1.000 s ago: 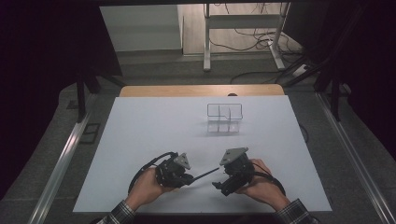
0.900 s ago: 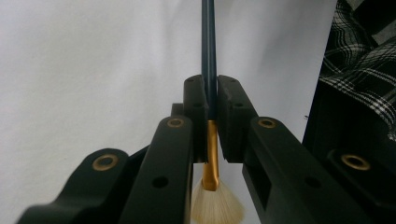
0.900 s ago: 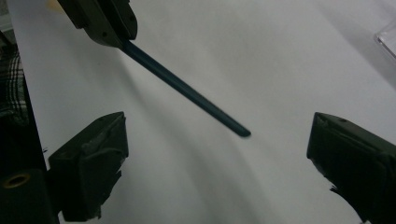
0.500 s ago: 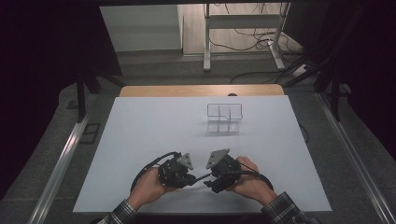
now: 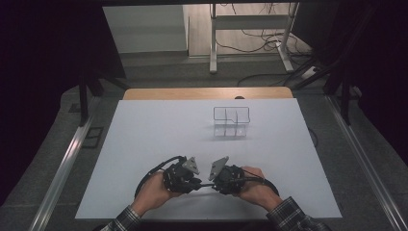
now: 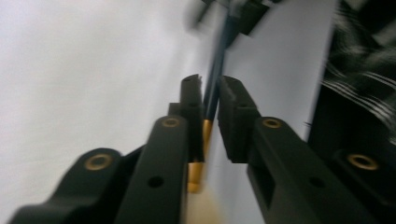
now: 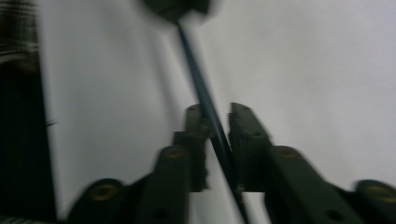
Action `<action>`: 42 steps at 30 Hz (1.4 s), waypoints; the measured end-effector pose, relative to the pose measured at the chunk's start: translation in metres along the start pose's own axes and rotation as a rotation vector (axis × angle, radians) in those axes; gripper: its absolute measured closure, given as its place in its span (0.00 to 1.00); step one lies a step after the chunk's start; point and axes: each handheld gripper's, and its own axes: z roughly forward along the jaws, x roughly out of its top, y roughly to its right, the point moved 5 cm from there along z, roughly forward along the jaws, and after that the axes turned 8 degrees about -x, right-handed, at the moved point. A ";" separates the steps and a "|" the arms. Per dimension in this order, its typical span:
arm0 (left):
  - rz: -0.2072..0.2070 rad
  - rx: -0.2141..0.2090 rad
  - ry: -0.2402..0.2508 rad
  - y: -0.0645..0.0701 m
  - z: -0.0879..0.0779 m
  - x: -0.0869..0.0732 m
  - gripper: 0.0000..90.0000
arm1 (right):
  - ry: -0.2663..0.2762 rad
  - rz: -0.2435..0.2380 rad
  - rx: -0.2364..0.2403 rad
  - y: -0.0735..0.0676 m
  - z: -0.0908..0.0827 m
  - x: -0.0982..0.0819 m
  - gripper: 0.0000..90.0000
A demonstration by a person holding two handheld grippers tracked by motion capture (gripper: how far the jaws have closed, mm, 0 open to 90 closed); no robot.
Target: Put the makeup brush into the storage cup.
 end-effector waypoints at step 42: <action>-0.299 0.031 0.296 -0.033 -0.027 -0.024 0.02 | 0.172 0.314 -0.204 0.022 -0.027 -0.009 0.94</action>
